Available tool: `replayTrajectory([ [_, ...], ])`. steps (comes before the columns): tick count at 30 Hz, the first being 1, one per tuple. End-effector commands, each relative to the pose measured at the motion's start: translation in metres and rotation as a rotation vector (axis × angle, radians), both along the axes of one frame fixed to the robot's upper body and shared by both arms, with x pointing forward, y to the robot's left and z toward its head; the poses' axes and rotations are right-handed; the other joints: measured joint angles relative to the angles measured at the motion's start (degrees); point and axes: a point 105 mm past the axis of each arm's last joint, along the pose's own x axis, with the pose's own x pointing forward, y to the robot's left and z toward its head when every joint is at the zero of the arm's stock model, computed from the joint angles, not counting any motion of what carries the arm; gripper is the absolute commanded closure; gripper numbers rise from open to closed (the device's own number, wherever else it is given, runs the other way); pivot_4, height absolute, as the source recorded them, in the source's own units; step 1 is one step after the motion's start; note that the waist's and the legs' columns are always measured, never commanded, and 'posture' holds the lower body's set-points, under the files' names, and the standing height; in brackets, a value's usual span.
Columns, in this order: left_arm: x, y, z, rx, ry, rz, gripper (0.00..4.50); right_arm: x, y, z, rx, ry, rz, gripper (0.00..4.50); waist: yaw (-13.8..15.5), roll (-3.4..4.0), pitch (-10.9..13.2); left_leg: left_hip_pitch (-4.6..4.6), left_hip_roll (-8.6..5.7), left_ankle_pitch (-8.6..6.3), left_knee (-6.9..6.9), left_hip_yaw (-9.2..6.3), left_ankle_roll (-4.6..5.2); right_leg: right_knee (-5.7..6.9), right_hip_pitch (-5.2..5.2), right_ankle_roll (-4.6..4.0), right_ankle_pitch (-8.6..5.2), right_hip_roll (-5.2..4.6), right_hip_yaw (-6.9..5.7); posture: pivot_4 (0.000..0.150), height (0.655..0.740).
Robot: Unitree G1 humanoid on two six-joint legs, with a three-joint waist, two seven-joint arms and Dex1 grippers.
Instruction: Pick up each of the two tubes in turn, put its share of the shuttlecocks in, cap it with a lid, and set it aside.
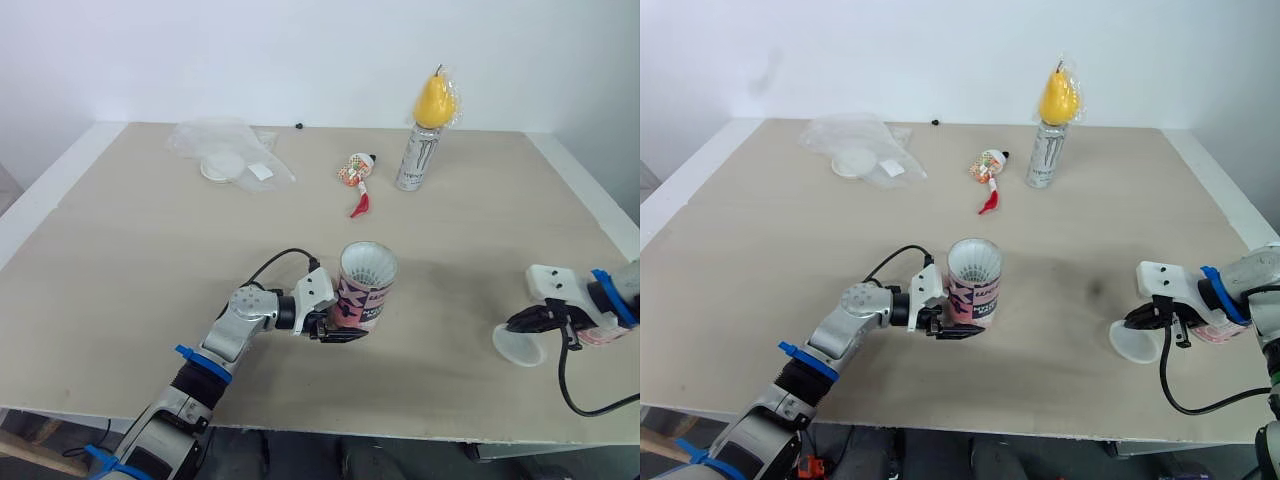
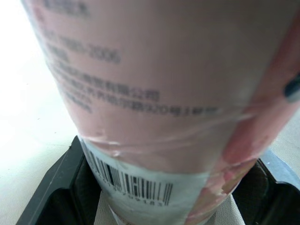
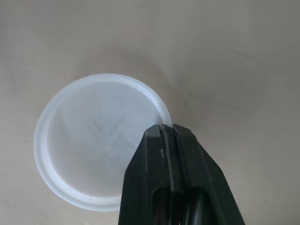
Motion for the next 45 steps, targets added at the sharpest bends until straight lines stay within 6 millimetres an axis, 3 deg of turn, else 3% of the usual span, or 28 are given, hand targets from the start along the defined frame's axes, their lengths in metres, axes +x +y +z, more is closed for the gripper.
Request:
replayTrajectory([
  [1, -0.002, 0.002, -0.009, 0.038, 0.023, 0.002, 1.23, -0.004, 0.010, 0.012, 0.033, -0.015, 0.046, 4.43, 0.00, 0.01, 0.00, 0.00, 0.00, 0.00, 0.00, 0.00, 0.00, 0.00, 0.00, -0.01, -0.01, 0.00, 0.00, 0.150, 0.7400],
  [11, -0.003, 0.003, -0.012, 0.043, 0.040, 0.006, 1.23, -0.012, 0.064, 0.052, 0.158, -0.117, 0.137, 4.43, 0.04, 0.02, 0.00, -0.03, 0.00, -0.02, -0.02, -0.02, -0.03, 0.00, -0.04, 0.02, -0.02, 0.00, -0.01, 0.150, 0.7400],
  [15, -0.002, 0.002, -0.012, 0.046, 0.042, 0.000, 1.23, -0.013, 0.086, 0.076, 0.189, -0.168, 0.182, 4.43, 0.05, 0.01, 0.00, -0.04, 0.00, -0.05, -0.01, -0.01, -0.08, -0.02, -0.06, 0.01, -0.05, -0.01, -0.02, 0.150, 0.7400],
  [23, -0.001, 0.000, -0.015, 0.066, 0.040, -0.018, 1.23, -0.013, 0.143, 0.150, 0.300, -0.275, 0.345, 4.43, 0.06, 0.01, 0.02, -0.04, 0.04, -0.15, -0.02, 0.00, -0.24, -0.05, -0.38, -0.04, -0.08, -0.04, -0.08, 0.150, 0.7400],
  [26, -0.002, -0.001, -0.018, 0.075, 0.044, -0.026, 1.23, -0.014, 0.162, 0.167, 0.332, -0.287, 0.402, 4.43, 0.16, -0.02, 0.03, -0.09, 0.06, -0.19, -0.02, 0.05, -0.30, -0.09, -0.48, -0.06, -0.09, -0.05, -0.06, 0.150, 0.7400],
  [33, -0.003, -0.003, -0.019, 0.092, 0.036, -0.046, 1.23, -0.016, 0.197, 0.184, 0.333, -0.293, 0.561, 4.43, 0.38, 0.00, 0.01, -0.34, 0.06, -0.34, -0.03, 0.16, -0.15, -0.43, -0.53, -0.05, -0.08, -0.15, -0.07, 0.150, 0.7400],
  [45, 0.000, -0.004, -0.018, 0.094, 0.027, -0.035, 1.23, 0.000, 0.217, 0.164, 0.241, -0.293, 0.674, 4.43, 0.46, -0.02, 0.01, -0.42, 0.06, -0.35, -0.02, 0.15, -0.13, -0.55, -0.55, -0.04, -0.03, -0.18, -0.13, 0.150, 0.7400],
])
